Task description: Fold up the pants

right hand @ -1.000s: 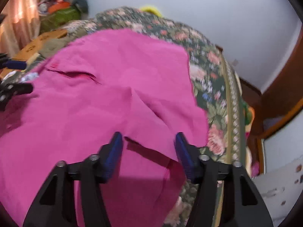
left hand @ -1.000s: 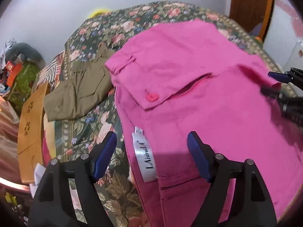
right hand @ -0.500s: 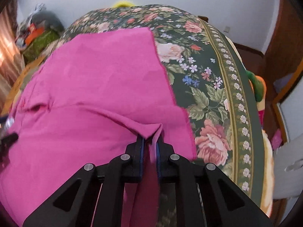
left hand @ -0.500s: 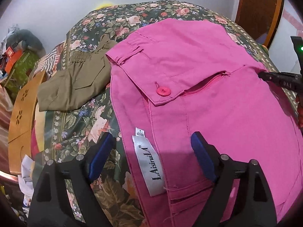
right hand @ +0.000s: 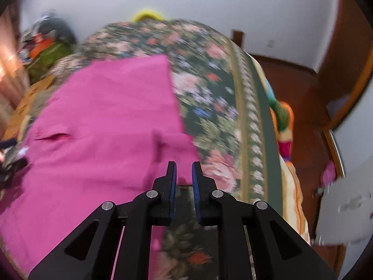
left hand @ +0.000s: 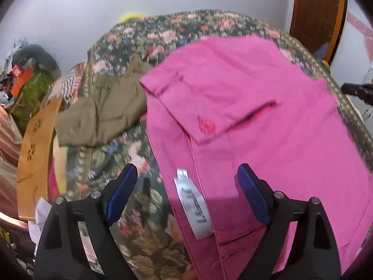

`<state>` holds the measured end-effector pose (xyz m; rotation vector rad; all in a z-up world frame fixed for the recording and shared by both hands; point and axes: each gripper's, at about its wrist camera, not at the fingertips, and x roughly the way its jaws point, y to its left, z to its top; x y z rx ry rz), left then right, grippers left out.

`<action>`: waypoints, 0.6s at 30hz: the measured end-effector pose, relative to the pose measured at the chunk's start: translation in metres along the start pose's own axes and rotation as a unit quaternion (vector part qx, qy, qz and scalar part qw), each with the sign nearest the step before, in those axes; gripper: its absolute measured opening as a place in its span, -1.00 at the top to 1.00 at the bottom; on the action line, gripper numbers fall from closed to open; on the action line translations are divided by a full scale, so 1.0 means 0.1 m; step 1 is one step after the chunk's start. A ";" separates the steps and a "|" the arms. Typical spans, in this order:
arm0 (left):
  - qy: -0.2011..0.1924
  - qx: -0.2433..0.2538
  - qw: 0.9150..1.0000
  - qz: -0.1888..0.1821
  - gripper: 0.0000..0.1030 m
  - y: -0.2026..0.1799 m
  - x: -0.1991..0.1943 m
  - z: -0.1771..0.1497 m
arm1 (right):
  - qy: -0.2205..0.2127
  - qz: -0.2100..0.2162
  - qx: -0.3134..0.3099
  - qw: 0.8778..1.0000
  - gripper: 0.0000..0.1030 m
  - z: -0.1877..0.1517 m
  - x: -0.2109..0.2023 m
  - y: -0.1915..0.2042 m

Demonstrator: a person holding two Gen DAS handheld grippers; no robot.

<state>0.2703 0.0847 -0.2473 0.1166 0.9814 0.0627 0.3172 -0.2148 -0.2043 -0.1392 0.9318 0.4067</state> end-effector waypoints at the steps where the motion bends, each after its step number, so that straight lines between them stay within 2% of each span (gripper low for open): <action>1: -0.006 -0.002 1.000 0.004 -0.71 0.01 -0.02 0.05 | -0.003 0.013 -0.007 1.000 0.71 0.03 -0.03 0.07; 5: -0.025 0.007 0.999 0.027 -0.72 0.04 0.06 0.27 | -0.005 0.039 -0.035 0.999 0.39 0.13 0.12 0.38; 7: -0.006 0.009 0.999 0.047 -0.72 0.06 0.25 0.34 | 0.013 0.032 -0.046 0.998 0.36 0.11 0.34 0.50; 9: 0.020 0.011 0.998 0.052 -0.72 0.09 0.46 0.35 | 0.048 0.006 -0.046 0.998 0.33 0.08 0.60 0.52; 10: 0.026 0.012 0.998 0.052 -0.73 0.10 0.53 0.32 | 0.053 0.012 -0.041 0.998 0.31 0.02 0.70 0.47; 13: 0.011 -0.002 0.999 0.040 -0.73 0.15 0.53 0.25 | 0.049 0.040 -0.012 0.998 0.28 -0.05 0.65 0.30; 18: 0.017 -0.002 1.000 0.025 -0.75 0.14 0.51 0.18 | 0.056 0.018 -0.046 0.997 0.19 -0.19 0.56 0.38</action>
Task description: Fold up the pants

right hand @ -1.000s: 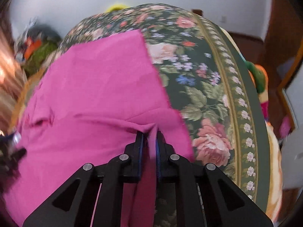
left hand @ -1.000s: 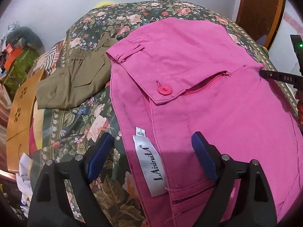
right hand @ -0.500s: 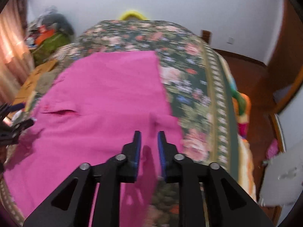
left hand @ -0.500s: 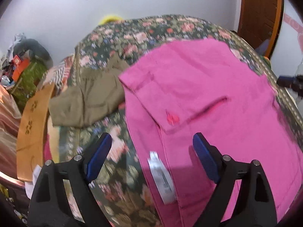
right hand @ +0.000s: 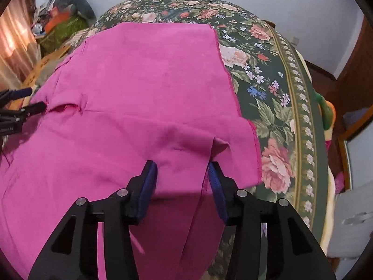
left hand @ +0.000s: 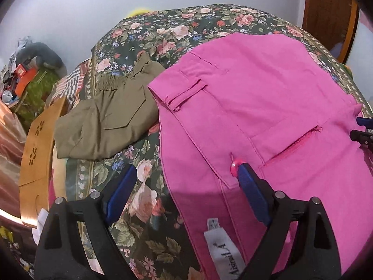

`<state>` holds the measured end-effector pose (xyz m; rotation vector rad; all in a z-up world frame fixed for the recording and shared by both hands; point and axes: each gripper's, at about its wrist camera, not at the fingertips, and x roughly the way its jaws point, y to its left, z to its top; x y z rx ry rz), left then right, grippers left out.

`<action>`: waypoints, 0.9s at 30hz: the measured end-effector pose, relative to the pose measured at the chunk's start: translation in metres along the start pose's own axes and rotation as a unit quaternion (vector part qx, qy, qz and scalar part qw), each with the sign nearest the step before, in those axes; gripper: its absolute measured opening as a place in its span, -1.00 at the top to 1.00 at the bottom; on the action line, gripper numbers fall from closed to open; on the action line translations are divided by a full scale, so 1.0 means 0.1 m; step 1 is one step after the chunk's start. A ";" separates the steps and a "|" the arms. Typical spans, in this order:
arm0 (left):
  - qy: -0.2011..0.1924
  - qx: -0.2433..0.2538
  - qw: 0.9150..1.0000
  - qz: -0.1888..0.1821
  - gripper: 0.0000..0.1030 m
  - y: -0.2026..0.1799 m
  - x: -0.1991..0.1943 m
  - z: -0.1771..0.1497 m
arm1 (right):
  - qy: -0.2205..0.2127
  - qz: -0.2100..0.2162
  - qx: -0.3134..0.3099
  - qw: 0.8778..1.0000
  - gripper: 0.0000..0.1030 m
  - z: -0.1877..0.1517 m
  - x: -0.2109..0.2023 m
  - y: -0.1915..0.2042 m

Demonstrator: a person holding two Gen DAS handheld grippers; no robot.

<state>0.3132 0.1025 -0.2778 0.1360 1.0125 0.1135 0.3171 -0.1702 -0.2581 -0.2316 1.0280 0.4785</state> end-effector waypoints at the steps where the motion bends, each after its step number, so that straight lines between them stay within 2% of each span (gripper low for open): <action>1: 0.008 0.004 1.000 -0.002 -0.77 -0.01 0.01 -0.02 | 0.005 0.001 0.002 1.000 0.19 -0.01 -0.01 -0.01; 4: 0.011 0.004 1.000 -0.005 -0.76 -0.01 -0.03 -0.08 | 0.013 0.004 0.011 1.000 0.12 -0.03 -0.09 -0.03; 7: 0.001 0.020 1.000 0.010 -0.76 0.00 -0.14 -0.09 | 0.016 -0.014 0.009 1.000 0.06 -0.03 -0.19 -0.04; 11: -0.024 0.022 0.999 0.014 -0.76 0.09 -0.35 -0.06 | -0.004 -0.040 -0.007 0.999 0.04 0.01 -0.40 0.00; 13: -0.037 0.012 0.999 0.010 -0.76 0.17 -0.42 0.00 | -0.019 -0.045 -0.011 0.999 -0.05 0.07 -0.48 0.00; 19: -0.063 -0.008 0.998 0.005 -0.76 0.34 -0.44 0.32 | -0.067 -0.037 0.001 0.997 -0.07 0.46 -0.61 -0.07; 24: -0.094 -0.034 0.995 -0.006 -0.76 0.48 -0.32 0.58 | -0.081 -0.021 0.009 0.996 -0.07 0.81 -0.46 -0.15; 27: -0.090 -0.050 0.995 -0.015 -0.76 0.57 -0.15 0.70 | -0.082 -0.015 0.007 0.997 -0.07 0.97 -0.32 -0.19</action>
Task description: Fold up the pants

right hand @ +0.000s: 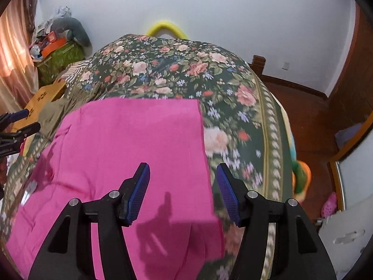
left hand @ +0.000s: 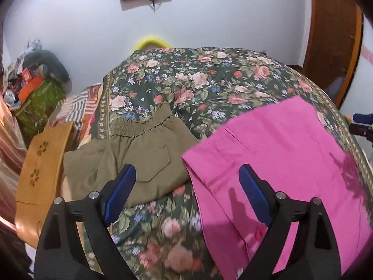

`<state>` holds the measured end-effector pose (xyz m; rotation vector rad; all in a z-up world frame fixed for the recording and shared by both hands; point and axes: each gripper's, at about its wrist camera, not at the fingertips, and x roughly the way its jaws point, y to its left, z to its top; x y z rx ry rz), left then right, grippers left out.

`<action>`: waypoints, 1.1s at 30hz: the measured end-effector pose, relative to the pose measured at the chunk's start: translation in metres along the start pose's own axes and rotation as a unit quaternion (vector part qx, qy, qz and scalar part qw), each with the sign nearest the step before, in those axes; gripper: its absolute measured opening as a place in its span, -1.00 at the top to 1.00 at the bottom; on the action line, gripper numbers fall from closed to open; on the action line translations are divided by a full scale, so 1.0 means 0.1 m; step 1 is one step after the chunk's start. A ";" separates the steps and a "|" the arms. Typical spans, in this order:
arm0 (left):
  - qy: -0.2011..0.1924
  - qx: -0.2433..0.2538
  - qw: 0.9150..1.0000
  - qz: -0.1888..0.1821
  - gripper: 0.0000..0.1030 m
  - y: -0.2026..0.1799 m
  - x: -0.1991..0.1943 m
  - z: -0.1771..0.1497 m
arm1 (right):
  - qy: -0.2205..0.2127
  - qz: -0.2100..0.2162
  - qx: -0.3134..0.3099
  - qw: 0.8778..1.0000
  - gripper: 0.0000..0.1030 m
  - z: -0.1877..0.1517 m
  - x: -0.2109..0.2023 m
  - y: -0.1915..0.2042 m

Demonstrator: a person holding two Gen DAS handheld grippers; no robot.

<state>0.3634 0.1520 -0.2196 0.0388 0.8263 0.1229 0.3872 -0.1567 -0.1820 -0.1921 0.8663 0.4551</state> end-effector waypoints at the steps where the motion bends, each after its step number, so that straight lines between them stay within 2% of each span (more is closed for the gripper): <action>1: 0.006 -0.007 1.000 -0.004 -0.76 0.02 0.08 0.02 | 0.001 0.001 -0.001 1.000 -0.07 0.04 0.05 -0.01; 4: 0.038 -0.026 0.999 -0.019 -0.74 0.10 0.35 0.06 | 0.005 0.001 0.000 1.000 -0.07 0.17 0.29 -0.06; 6: 0.057 -0.043 0.997 -0.032 -0.60 0.15 0.52 0.06 | 0.008 0.001 0.001 1.000 -0.08 0.24 0.42 -0.10; 8: 0.078 -0.052 0.995 -0.044 -0.33 0.19 0.68 0.06 | 0.010 0.004 0.000 1.000 -0.08 0.34 0.60 -0.13; 10: 0.094 -0.058 0.992 -0.056 -0.25 0.19 0.80 0.06 | 0.012 0.003 0.001 1.000 -0.08 0.41 0.72 -0.16; 15: 0.120 -0.084 0.983 -0.112 -0.18 0.22 1.02 0.04 | 0.015 0.018 0.004 1.000 -0.07 0.58 1.05 -0.20; 19: 0.123 -0.098 0.978 -0.137 0.07 0.22 1.07 0.06 | 0.012 0.033 0.022 0.999 -0.07 0.61 1.23 -0.17; 21: 0.118 -0.086 0.980 -0.136 0.26 0.18 1.03 0.08 | 0.010 0.031 0.045 0.998 0.01 0.60 1.25 -0.16; 22: 0.116 -0.082 0.982 -0.127 0.36 0.17 1.02 0.09 | 0.009 0.034 0.047 0.998 0.17 0.59 1.24 -0.13; 24: 0.110 -0.070 0.986 -0.104 0.76 0.14 0.95 0.11 | 0.008 0.032 0.031 0.999 0.54 0.61 1.20 -0.06; 25: 0.104 -0.060 0.988 -0.092 0.83 0.11 0.90 0.12 | 0.010 0.031 0.022 0.999 0.86 0.63 1.18 -0.01; 29: 0.072 -0.023 0.996 -0.051 0.85 0.04 0.70 0.19 | 0.003 0.011 -0.012 1.000 0.90 0.67 1.05 0.12; 33: 0.035 -0.014 0.999 -0.030 0.85 0.04 0.41 0.33 | -0.031 -0.007 -0.019 0.999 0.91 0.74 0.73 0.13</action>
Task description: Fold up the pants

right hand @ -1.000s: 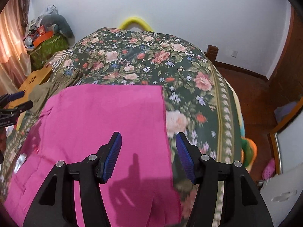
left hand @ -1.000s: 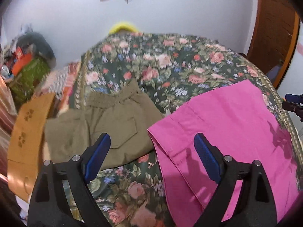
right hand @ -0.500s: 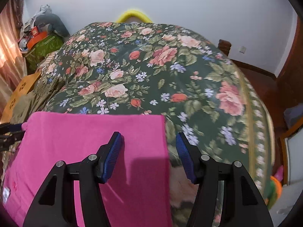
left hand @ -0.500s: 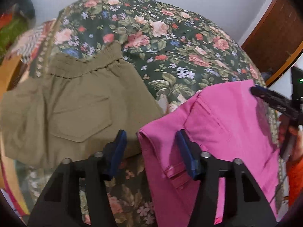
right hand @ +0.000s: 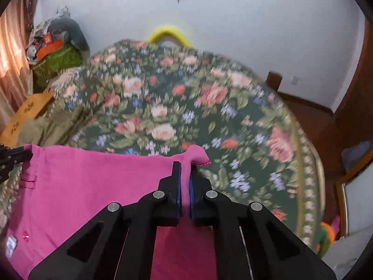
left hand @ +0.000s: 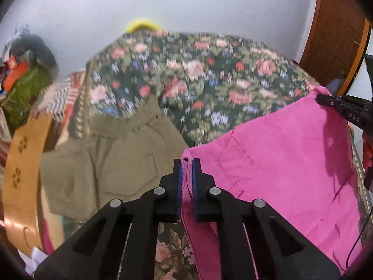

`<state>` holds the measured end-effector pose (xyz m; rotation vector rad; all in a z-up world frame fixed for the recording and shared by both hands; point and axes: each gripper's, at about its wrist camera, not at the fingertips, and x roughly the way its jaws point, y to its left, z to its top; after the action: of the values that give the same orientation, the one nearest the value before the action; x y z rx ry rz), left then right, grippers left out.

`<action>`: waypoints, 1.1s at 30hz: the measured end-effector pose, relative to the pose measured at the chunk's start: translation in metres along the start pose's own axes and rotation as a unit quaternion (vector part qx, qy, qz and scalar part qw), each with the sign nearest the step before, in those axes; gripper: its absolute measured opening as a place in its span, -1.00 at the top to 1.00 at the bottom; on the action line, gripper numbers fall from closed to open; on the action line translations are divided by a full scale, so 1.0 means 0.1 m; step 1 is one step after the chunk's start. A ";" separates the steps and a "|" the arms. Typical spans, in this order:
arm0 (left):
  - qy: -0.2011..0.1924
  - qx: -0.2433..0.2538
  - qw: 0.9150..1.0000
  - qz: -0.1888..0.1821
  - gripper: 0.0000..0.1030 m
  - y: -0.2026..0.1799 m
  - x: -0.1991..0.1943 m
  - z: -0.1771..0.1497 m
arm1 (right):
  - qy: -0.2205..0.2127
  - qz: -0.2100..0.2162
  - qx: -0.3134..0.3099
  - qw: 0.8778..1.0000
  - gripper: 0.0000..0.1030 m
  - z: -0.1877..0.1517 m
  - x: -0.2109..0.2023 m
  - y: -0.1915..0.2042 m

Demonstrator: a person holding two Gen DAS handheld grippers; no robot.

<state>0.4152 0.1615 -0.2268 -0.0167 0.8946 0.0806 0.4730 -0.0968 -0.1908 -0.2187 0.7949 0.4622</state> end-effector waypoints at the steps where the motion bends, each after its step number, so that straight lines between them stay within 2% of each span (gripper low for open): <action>1: -0.007 -0.001 1.000 0.007 0.85 0.00 -0.04 0.03 | -0.008 -0.005 0.004 1.000 0.91 0.03 -0.09 -0.03; 6: -0.052 0.020 0.998 0.041 0.85 -0.14 -0.36 0.17 | -0.055 -0.015 0.029 0.998 0.92 0.18 -0.57 -0.12; 10: -0.071 0.031 0.996 0.035 0.85 -0.23 -0.66 0.16 | -0.074 -0.011 0.026 0.997 0.92 0.17 -0.92 -0.09; 20: -0.089 0.050 0.995 0.012 0.85 -0.31 -1.38 -0.24 | -0.103 0.026 0.043 0.993 0.92 -0.38 -1.73 -0.04; 27: -0.089 0.083 0.992 0.026 0.85 -0.49 -1.63 -0.79 | -0.086 0.030 0.048 0.995 0.92 -0.93 -1.99 0.01; 33: -0.055 0.111 0.992 0.026 0.85 -0.63 -1.63 -1.32 | -0.029 0.041 0.048 0.998 0.92 -1.43 -1.99 0.10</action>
<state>0.2156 0.0817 -0.1831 0.2171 0.7893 0.0286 0.2565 -0.2020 -0.1444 -0.0836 0.7694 0.5034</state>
